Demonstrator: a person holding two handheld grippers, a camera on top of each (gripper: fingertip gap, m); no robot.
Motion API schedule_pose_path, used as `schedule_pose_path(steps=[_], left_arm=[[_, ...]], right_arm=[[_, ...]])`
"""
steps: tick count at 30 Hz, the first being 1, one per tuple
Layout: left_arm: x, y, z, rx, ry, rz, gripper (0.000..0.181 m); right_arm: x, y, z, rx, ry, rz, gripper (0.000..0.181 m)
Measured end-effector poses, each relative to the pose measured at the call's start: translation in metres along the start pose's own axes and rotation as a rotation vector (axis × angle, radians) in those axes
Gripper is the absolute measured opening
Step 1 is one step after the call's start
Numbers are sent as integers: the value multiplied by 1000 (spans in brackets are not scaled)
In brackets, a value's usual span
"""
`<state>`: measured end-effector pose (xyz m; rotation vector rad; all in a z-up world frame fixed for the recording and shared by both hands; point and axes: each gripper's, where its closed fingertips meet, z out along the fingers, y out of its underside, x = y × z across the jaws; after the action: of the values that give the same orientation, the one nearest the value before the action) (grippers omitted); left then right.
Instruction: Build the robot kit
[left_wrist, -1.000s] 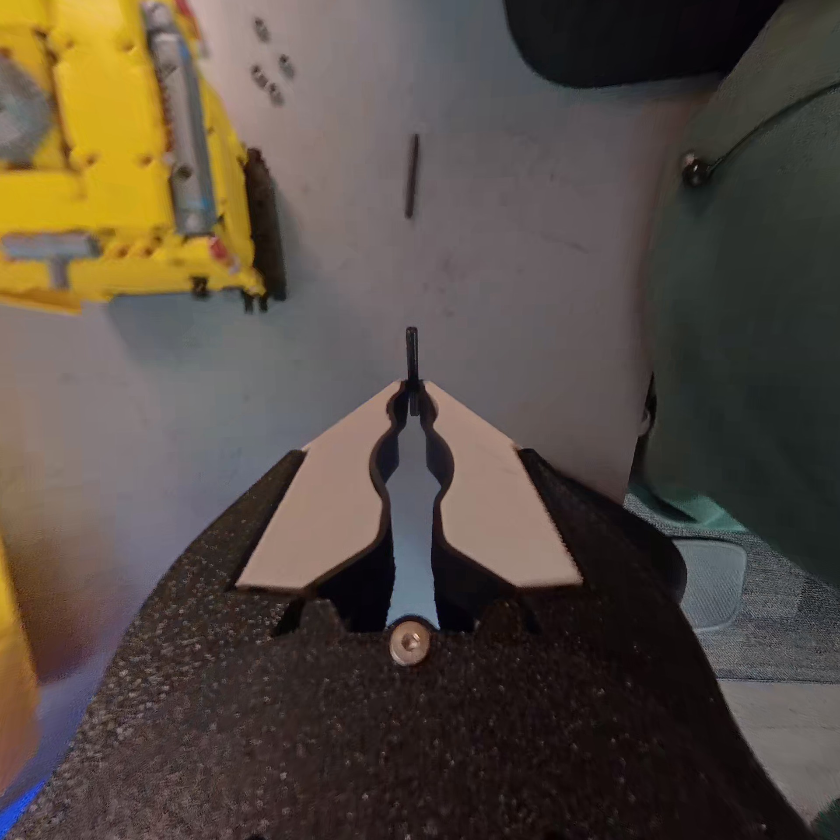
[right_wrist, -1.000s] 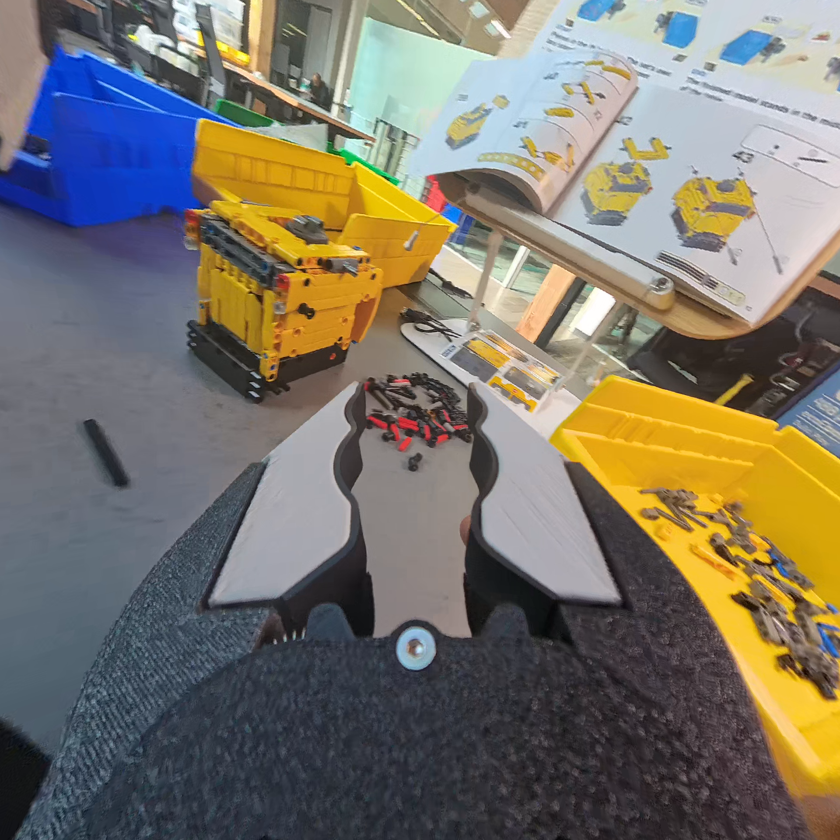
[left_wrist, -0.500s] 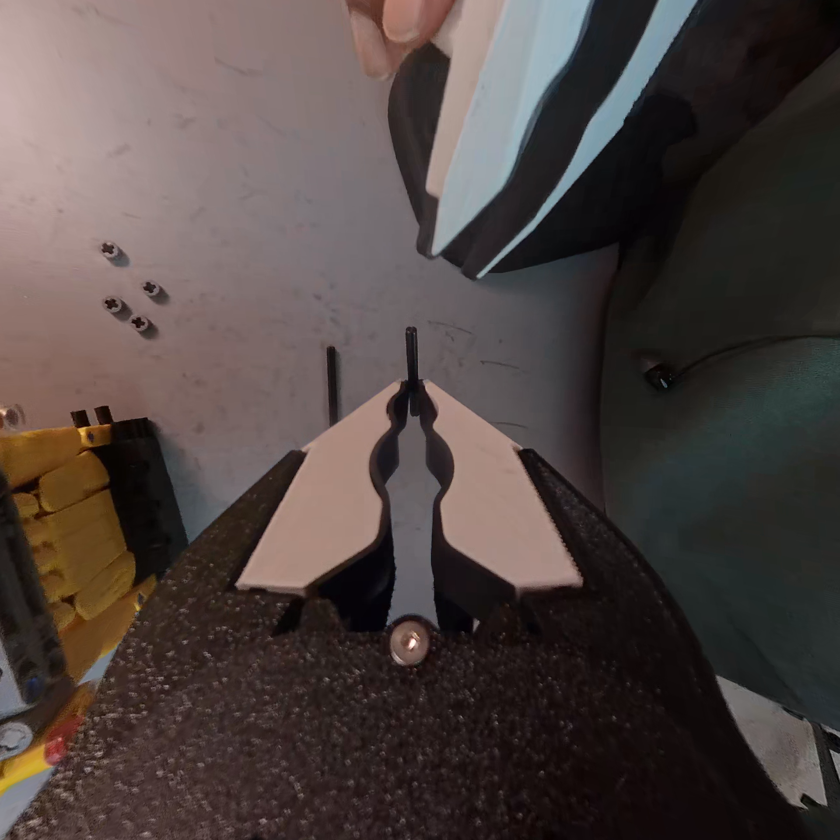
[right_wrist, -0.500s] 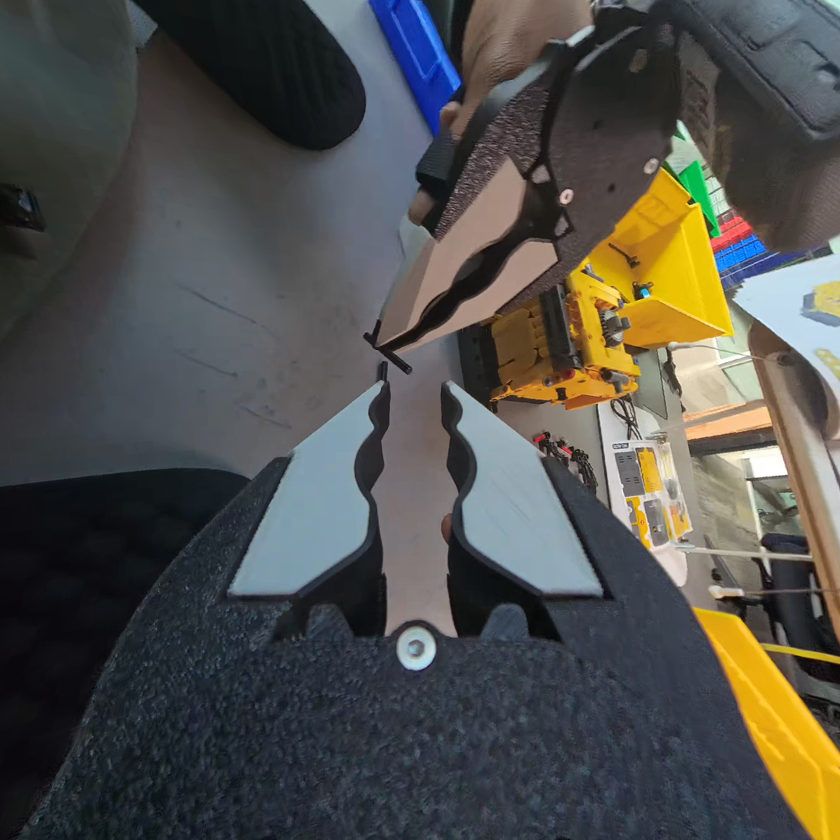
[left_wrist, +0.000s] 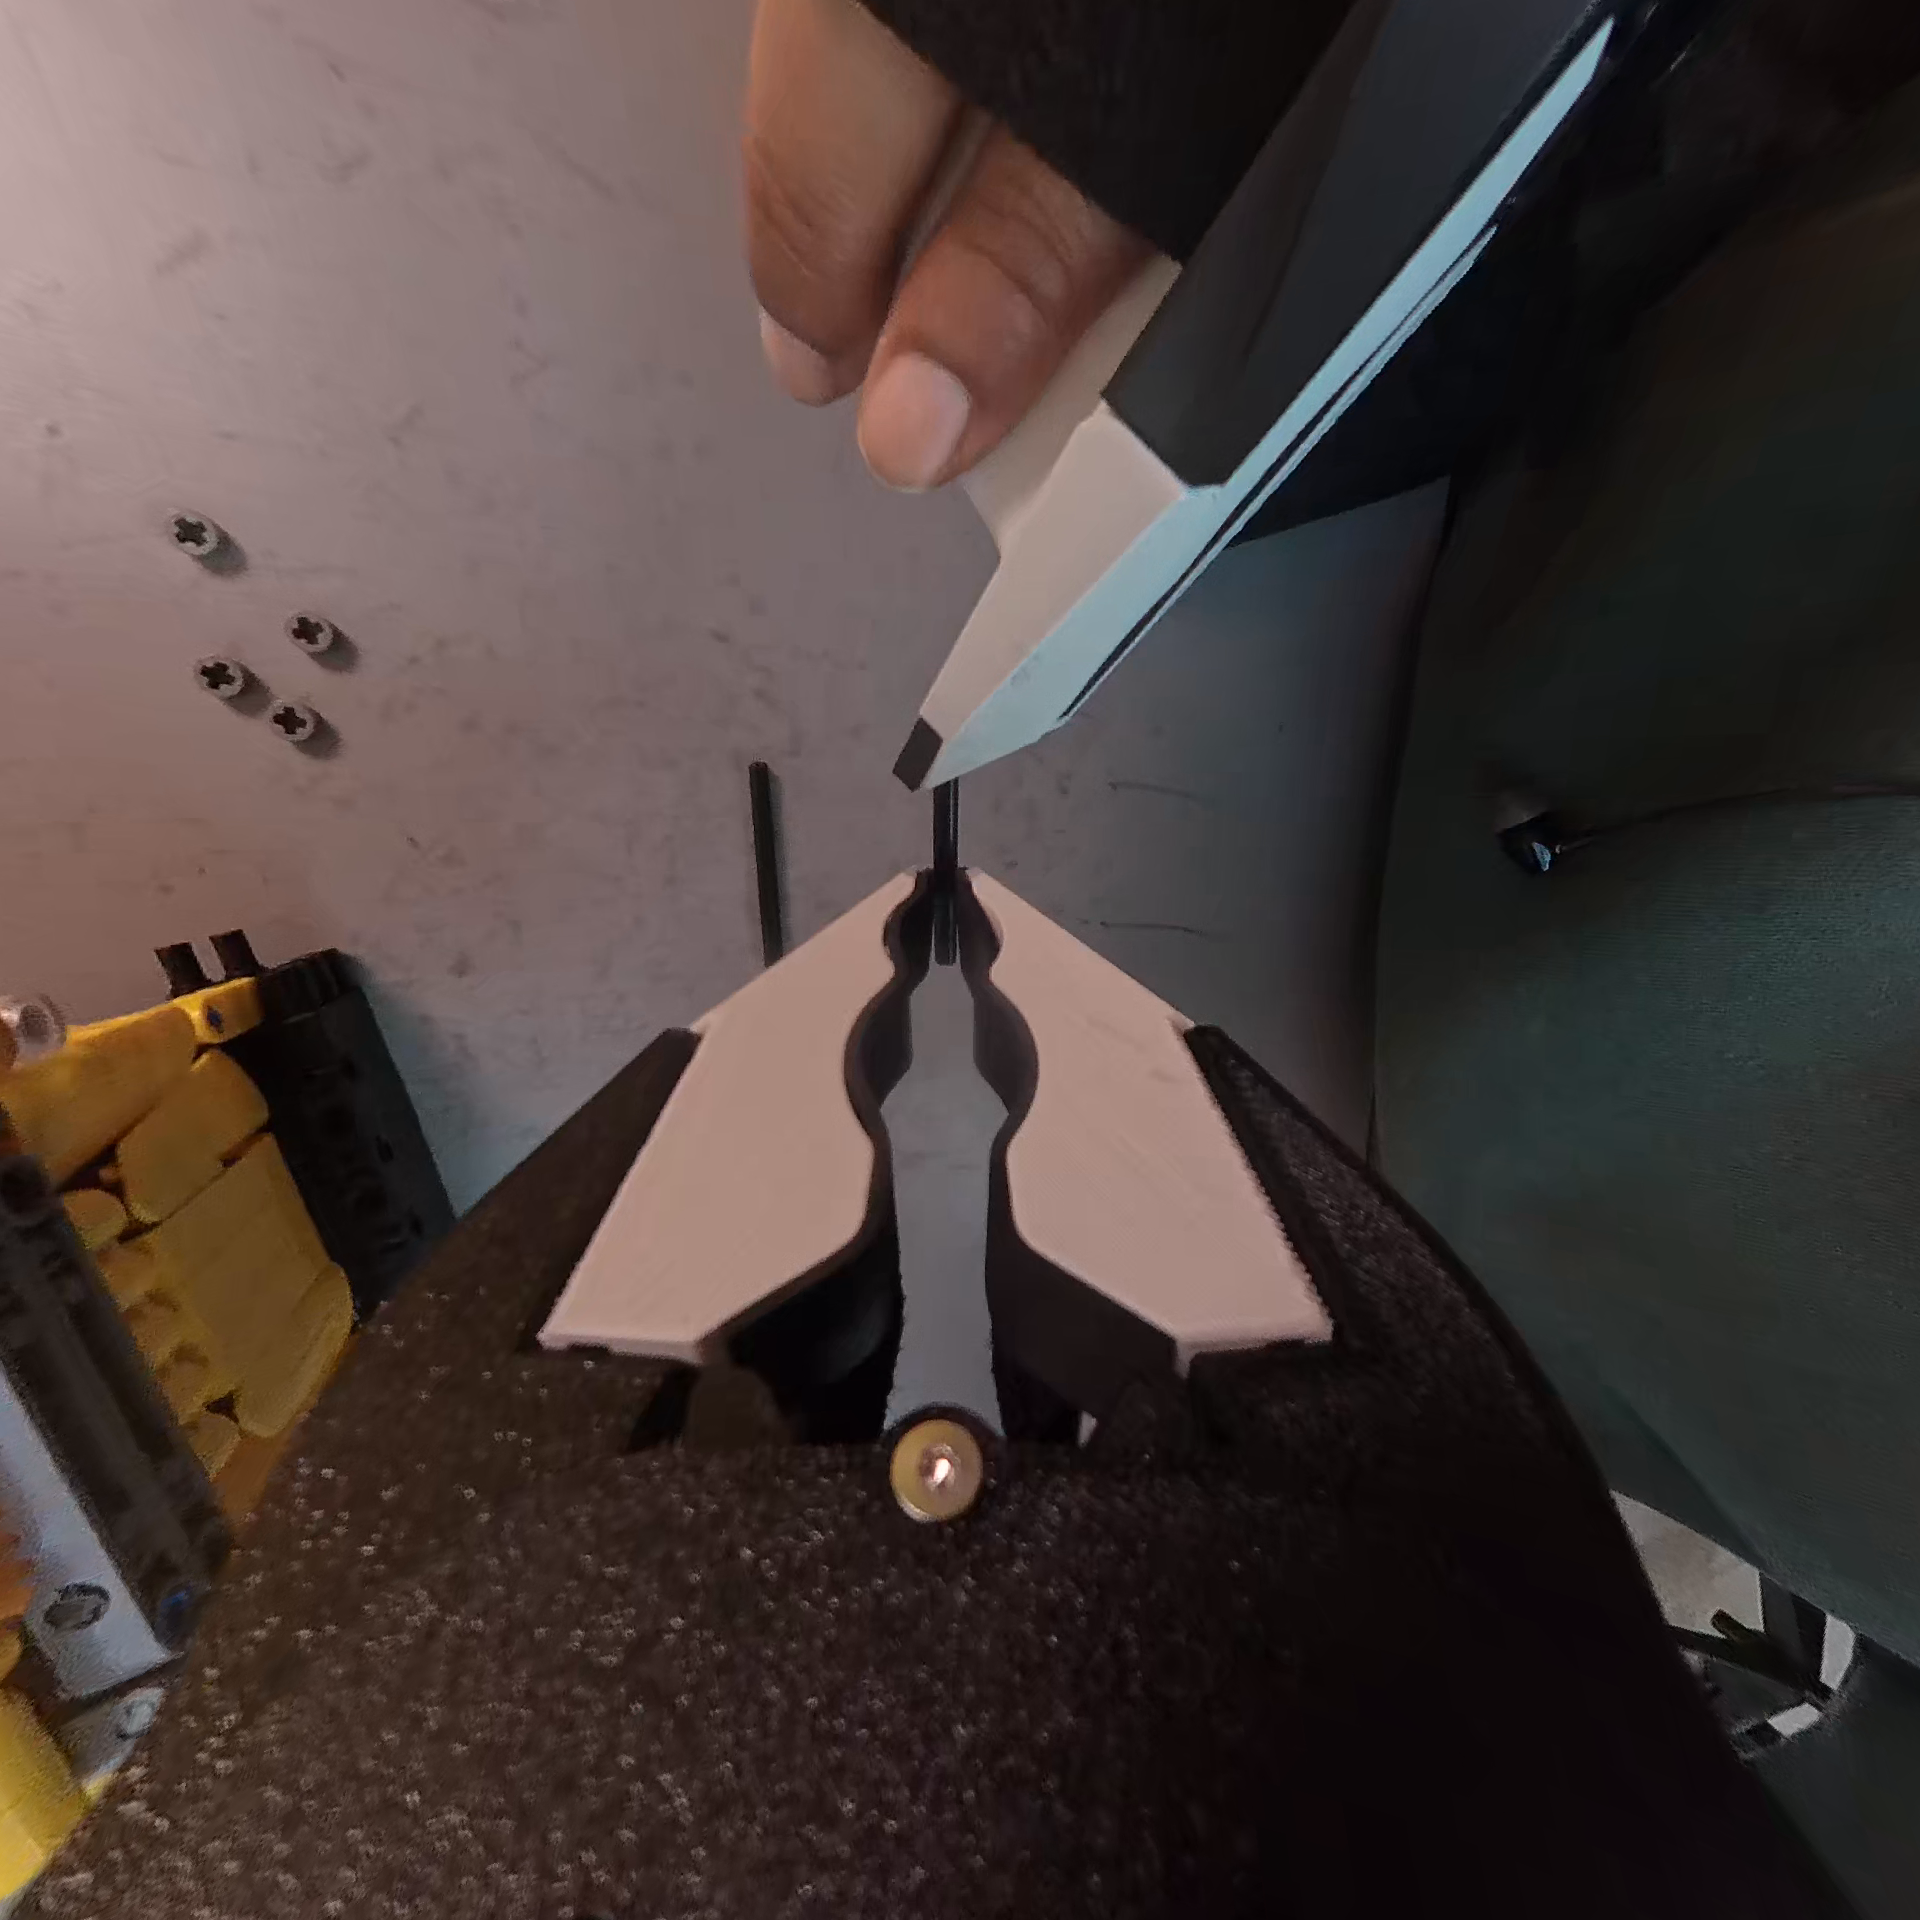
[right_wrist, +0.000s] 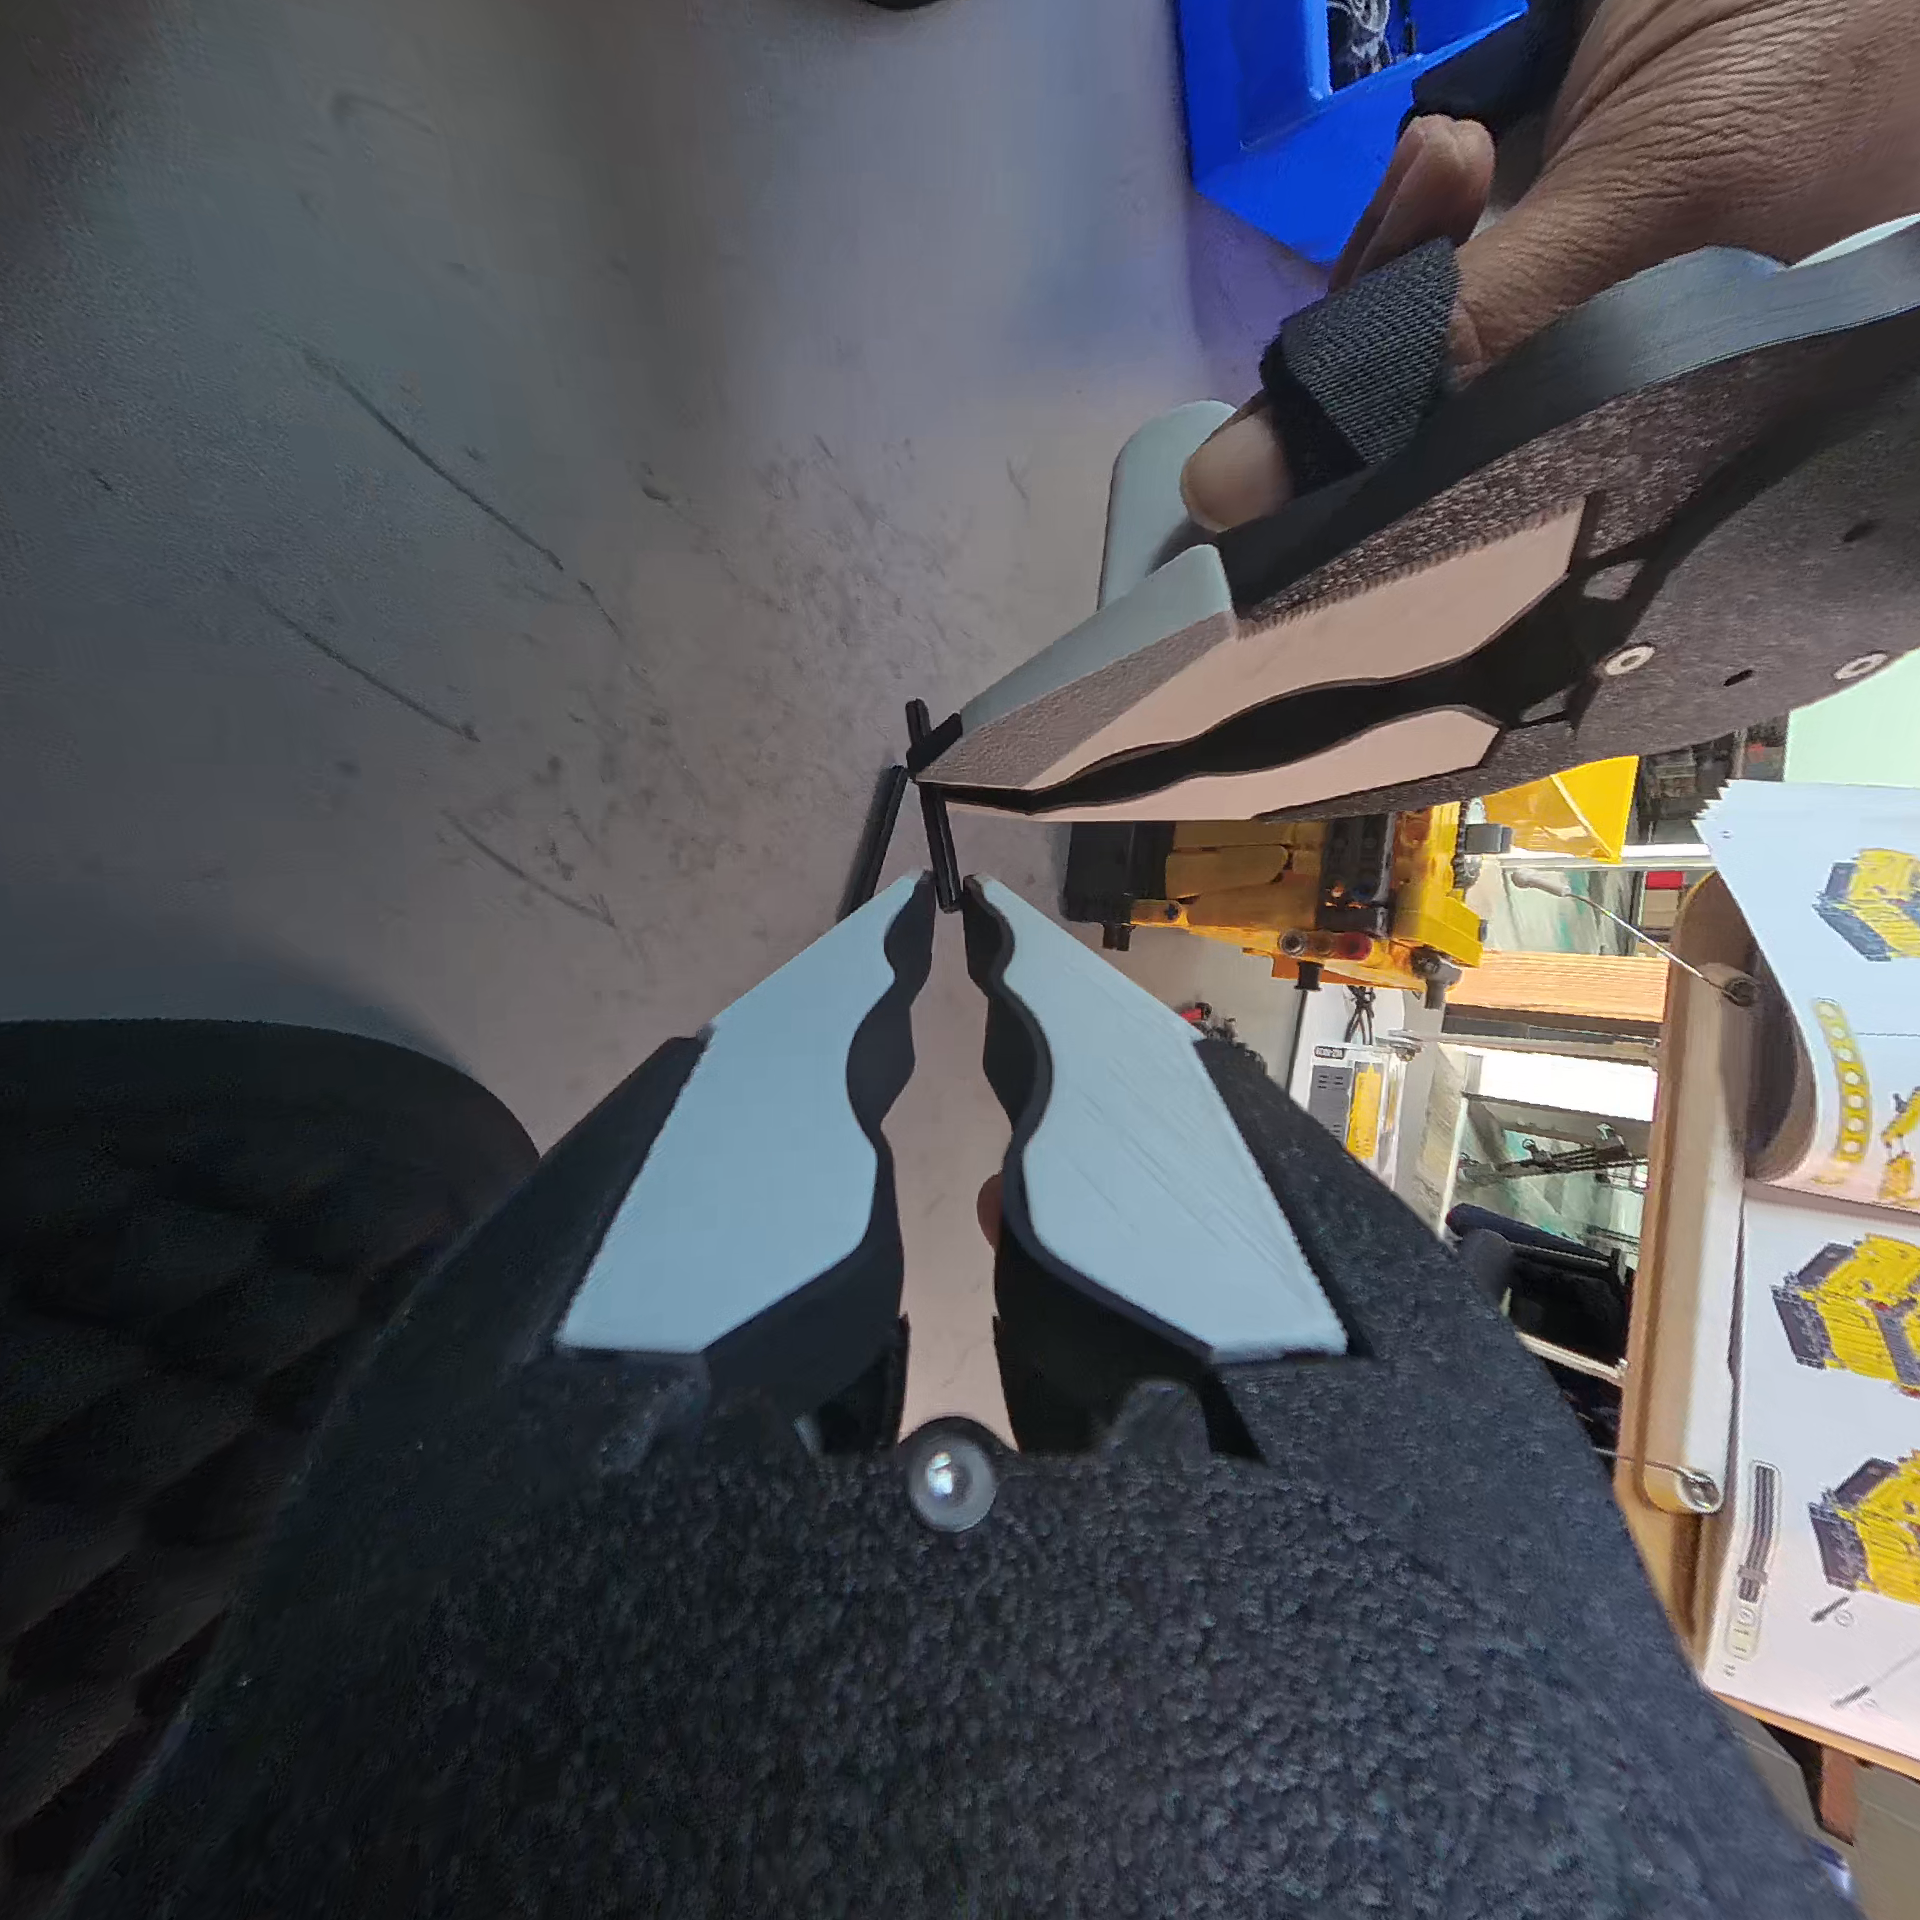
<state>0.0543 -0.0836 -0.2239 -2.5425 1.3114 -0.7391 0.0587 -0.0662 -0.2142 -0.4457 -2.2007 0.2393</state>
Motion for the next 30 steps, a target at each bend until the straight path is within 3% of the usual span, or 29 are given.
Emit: schedule_pose_path(steps=[19, 22, 24, 27, 30], left_arm=[[-7, -5, -9, 72, 22, -28, 3], [-12, -17, -25, 201, -9, -24, 5], [-17, -33, -48, 365, -65, -8, 21], [-25, -50, -100, 652, -236, 30, 31], [-29, -42, -139, 834, -397, 32, 33]], right_arm=[[8, 3, 3, 3, 31, 64, 4], [22, 11, -3, 12, 59, 111, 3], [44, 21, -14, 18, 95, 154, 3], [99, 53, -41, -8, 202, 188, 3], [167, 108, -66, -75, 334, 210, 3]])
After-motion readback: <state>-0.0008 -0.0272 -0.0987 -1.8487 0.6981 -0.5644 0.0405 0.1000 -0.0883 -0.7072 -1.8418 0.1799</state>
